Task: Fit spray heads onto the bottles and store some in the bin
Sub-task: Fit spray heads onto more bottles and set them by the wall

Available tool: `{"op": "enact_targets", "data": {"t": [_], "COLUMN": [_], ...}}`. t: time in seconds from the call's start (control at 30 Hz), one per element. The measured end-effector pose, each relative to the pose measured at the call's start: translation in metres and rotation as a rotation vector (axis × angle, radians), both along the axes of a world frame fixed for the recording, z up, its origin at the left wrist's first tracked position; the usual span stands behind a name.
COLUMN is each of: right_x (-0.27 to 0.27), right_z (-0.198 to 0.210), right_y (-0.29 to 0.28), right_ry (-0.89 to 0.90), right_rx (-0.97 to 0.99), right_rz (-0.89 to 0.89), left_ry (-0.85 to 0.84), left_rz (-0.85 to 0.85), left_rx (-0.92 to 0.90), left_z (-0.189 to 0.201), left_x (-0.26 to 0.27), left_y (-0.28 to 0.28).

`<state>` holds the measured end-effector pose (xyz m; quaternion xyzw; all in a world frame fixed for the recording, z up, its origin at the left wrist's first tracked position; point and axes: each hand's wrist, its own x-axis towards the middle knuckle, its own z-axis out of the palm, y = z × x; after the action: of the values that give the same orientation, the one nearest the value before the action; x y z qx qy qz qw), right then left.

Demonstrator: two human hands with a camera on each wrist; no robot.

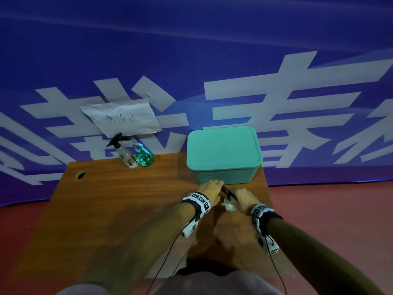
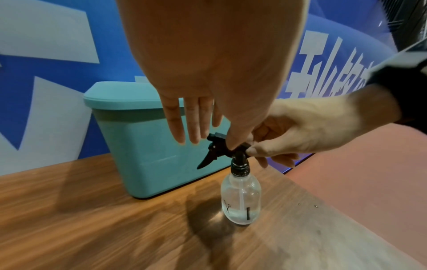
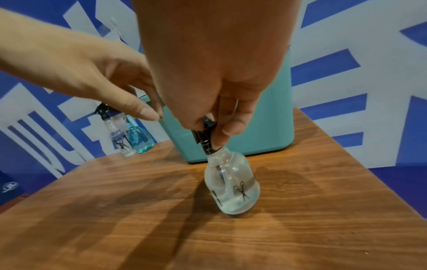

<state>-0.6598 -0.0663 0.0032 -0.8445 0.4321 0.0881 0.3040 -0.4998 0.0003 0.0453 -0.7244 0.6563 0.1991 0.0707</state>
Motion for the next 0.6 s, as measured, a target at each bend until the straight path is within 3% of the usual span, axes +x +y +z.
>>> {"op": "enact_targets", "data": {"t": [0.2, 0.33, 0.43, 0.6], "right_x": [0.030, 0.062, 0.093, 0.149], "right_z": [0.021, 0.039, 0.031, 0.035], "right_y": [0.015, 0.028, 0.035, 0.052], "right_ry": [-0.084, -0.190, -0.130, -0.024], "right_rx": [0.046, 0.026, 0.036, -0.027], "right_rz": [0.172, 0.373, 0.406, 0.457], "left_ry": [-0.007, 0.001, 0.010, -0.123], "left_rz": [0.054, 0.220, 0.188, 0.141], "left_rx": [-0.054, -0.069, -0.101, -0.001], "left_z": [-0.004, -0.003, -0.006, -0.004], "left_x": [0.033, 0.064, 0.094, 0.139], "left_y": [0.022, 0.037, 0.053, 0.065]}}
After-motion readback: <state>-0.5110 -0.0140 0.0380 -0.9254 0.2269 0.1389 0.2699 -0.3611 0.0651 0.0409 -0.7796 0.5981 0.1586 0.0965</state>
